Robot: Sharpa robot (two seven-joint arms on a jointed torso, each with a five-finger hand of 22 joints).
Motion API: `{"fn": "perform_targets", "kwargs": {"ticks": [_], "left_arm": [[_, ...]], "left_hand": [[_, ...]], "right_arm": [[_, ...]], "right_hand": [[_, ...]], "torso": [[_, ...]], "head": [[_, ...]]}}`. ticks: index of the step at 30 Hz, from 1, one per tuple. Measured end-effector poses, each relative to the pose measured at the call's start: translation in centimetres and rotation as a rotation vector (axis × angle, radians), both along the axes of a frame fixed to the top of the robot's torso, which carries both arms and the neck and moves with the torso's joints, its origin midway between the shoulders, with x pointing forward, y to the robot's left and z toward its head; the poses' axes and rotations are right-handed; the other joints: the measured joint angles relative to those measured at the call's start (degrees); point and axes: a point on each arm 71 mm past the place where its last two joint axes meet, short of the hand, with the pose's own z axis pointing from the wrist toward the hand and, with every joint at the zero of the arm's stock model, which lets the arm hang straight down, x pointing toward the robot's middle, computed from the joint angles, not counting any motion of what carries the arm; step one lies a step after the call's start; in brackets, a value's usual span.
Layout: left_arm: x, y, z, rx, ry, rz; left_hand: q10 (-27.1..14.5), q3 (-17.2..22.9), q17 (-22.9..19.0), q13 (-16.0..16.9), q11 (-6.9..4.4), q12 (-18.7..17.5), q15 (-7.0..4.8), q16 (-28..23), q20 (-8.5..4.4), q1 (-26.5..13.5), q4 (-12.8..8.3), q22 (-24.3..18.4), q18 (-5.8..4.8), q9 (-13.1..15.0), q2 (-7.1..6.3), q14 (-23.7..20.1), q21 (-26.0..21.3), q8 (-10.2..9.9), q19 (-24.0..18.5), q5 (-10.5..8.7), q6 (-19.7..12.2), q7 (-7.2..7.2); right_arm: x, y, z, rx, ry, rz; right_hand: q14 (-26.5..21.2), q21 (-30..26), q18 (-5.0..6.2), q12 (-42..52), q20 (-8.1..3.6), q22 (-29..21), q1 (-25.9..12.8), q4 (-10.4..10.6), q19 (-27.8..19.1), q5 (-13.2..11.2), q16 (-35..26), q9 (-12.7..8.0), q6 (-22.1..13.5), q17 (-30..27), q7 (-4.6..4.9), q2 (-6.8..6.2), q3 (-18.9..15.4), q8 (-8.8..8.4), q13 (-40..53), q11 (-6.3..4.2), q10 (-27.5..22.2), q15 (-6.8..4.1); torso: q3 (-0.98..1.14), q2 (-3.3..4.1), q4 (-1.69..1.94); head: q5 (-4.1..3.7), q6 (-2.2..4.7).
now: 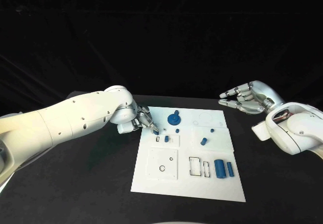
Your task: Assemble the parts on the task board
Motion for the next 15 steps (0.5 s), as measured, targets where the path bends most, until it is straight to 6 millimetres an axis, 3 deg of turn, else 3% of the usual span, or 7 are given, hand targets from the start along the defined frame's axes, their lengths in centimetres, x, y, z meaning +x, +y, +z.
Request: {"fn": "perform_targets", "kwargs": {"ticks": [15], "left_arm": [[-0.8,-1.8,0.0,0.096,-0.042,-0.062]], "left_hand": [[0.6,-0.3,0.0,0.9,-0.21,0.4,0.00,0.0,0.00,-0.3,-0.5,0.0,-0.34,0.4,-0.30,0.0,1.1,-1.1,0.0,2.66,0.9,-0.28]], "right_arm": [[0.0,0.0,0.0,0.001,-0.002,0.000]], "right_hand": [[0.0,0.0,0.00,-0.3,0.00,0.0,0.0,-0.1,0.0,0.0,-0.2,0.0,0.0,0.0,0.00,0.00,-0.1,0.00,0.0,0.00,0.0,0.00]], "torso": [[-0.03,0.11,-0.11]], "head": [[0.21,-0.41]]}}
